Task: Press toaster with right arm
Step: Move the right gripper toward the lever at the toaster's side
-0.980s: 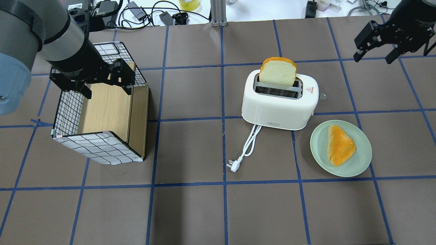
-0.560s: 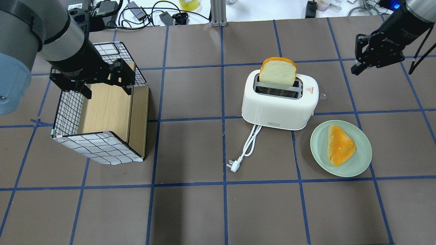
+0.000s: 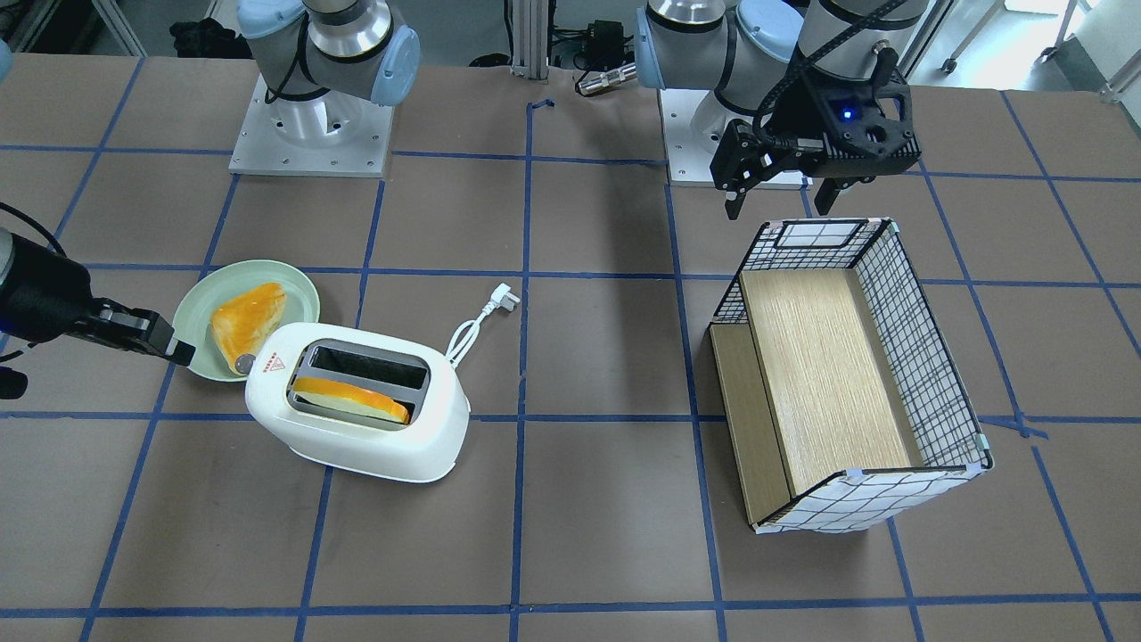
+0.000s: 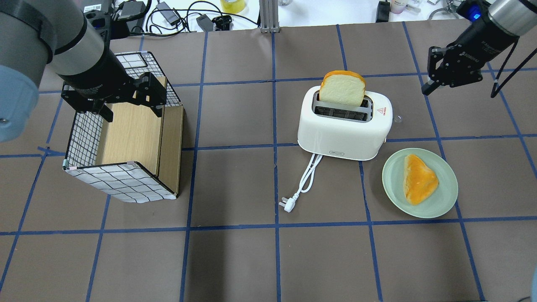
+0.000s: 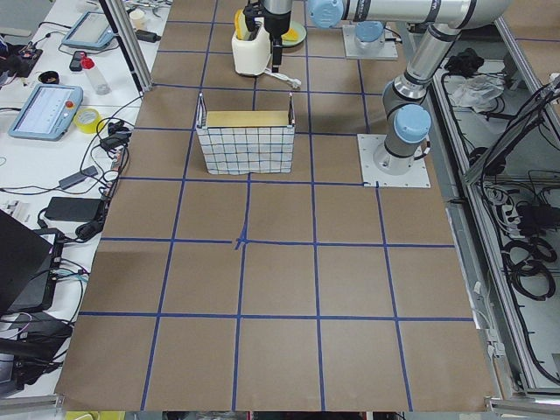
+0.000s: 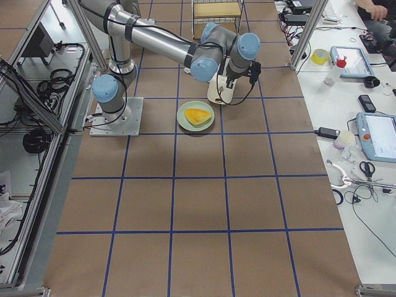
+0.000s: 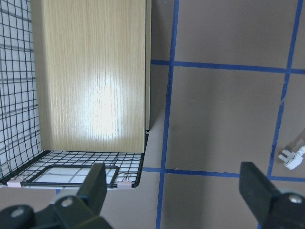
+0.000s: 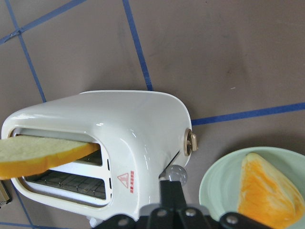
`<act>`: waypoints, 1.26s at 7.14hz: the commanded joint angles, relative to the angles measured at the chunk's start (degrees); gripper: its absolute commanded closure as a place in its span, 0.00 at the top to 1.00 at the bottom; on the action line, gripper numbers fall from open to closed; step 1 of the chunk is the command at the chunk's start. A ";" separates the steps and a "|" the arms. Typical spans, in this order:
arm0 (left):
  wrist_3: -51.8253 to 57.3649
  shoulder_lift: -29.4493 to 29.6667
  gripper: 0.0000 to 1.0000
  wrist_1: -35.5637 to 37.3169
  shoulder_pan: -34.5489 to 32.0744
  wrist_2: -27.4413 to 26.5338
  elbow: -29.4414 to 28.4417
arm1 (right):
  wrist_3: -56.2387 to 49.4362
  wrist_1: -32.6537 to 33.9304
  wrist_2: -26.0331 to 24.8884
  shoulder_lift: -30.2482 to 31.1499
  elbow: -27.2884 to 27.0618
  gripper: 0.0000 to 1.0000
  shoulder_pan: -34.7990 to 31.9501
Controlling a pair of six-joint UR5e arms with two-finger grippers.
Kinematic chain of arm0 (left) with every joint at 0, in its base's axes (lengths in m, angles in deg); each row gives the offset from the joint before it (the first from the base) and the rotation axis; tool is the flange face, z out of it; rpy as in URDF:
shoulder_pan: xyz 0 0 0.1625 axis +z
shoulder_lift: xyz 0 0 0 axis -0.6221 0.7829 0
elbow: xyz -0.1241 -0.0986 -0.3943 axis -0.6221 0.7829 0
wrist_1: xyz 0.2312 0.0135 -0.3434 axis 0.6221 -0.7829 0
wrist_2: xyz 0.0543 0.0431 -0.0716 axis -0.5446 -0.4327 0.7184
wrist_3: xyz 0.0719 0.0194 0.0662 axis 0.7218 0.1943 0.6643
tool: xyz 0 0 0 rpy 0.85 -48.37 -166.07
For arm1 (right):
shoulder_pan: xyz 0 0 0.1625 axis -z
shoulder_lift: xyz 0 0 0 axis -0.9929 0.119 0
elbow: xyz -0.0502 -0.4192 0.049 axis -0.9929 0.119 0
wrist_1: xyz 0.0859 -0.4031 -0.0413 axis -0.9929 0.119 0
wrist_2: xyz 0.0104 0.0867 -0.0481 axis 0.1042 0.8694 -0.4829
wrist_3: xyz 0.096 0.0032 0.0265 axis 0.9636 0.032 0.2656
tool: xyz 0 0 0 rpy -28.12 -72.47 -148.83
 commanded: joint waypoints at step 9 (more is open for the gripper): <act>0.00 -0.06 1.00 0.00 0.00 0.00 0.00 | -1.24 0.40 1.96 -0.32 -4.93 0.00 0.09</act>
